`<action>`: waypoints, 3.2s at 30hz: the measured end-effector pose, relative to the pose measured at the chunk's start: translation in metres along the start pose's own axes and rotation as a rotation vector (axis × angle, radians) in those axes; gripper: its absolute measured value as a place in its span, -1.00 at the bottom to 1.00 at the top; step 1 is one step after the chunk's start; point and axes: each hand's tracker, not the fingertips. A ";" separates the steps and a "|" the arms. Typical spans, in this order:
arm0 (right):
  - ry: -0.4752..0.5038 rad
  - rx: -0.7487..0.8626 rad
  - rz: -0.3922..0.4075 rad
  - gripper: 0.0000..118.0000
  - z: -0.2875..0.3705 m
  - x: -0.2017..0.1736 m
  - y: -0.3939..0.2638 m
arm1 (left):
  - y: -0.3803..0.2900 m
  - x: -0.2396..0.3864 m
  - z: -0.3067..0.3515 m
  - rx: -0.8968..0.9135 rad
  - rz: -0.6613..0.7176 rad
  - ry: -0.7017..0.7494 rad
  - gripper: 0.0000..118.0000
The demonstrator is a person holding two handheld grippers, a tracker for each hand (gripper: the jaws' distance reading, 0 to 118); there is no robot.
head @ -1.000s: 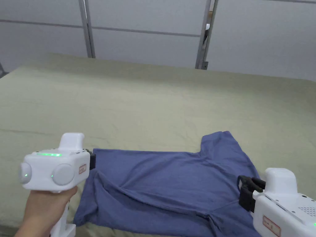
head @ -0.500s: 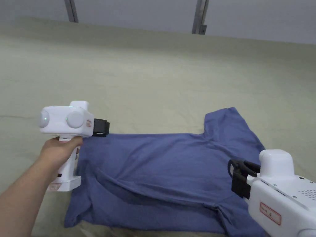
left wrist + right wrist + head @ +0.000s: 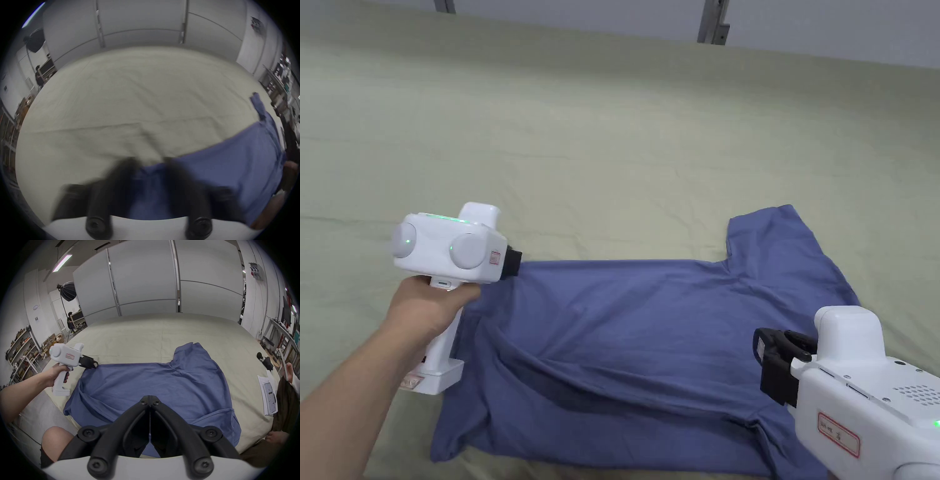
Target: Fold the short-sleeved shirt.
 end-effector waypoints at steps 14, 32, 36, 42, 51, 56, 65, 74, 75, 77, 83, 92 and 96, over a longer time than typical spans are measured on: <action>-0.011 0.024 -0.020 -0.95 -0.016 0.041 0.046 | 0.005 -0.026 0.041 0.141 0.137 -0.083 -0.93; -0.222 -0.412 -0.079 0.96 -0.247 0.229 0.109 | 0.006 -0.014 0.040 0.093 0.095 -0.102 -0.93; -0.196 -0.430 -0.103 0.66 -0.236 0.230 0.093 | 0.008 -0.008 0.034 0.079 0.080 -0.090 -0.93; -0.186 -0.316 -0.059 -0.92 -0.204 0.203 0.104 | 0.009 0.003 0.030 0.073 0.067 -0.093 -0.93; -0.153 -0.186 -0.163 -0.92 -0.166 0.221 0.119 | 0.012 0.002 0.051 0.095 0.070 -0.065 -0.93; -0.128 -0.099 -0.151 -0.92 -0.102 0.214 0.118 | 0.007 -0.005 0.079 0.117 0.083 -0.076 -0.93; -0.059 0.009 -0.213 -0.92 0.021 0.205 0.050 | -0.041 -0.003 0.157 0.149 -0.011 -0.121 -0.93; -0.029 -0.066 -0.289 -0.92 0.068 0.184 -0.071 | -0.139 0.006 0.165 0.072 -0.007 -0.150 -0.93; -0.034 -0.080 -0.288 -0.92 0.064 0.181 -0.080 | -0.150 0.009 0.159 0.043 -0.014 -0.137 -0.93; -0.042 -0.112 -0.294 -0.92 0.053 0.178 -0.097 | -0.166 0.011 0.142 0.009 -0.016 -0.105 -0.93; -0.093 -0.199 -0.339 -0.92 0.031 0.182 -0.132 | -0.192 0.013 0.115 -0.023 0.074 -0.076 -0.93; -0.107 -0.140 -0.318 -0.92 0.054 0.177 -0.133 | -0.182 0.013 0.122 0.003 0.048 -0.065 -0.93; -0.121 -0.203 -0.322 -0.92 0.037 0.186 -0.143 | -0.185 0.017 0.122 0.006 0.054 -0.051 -0.88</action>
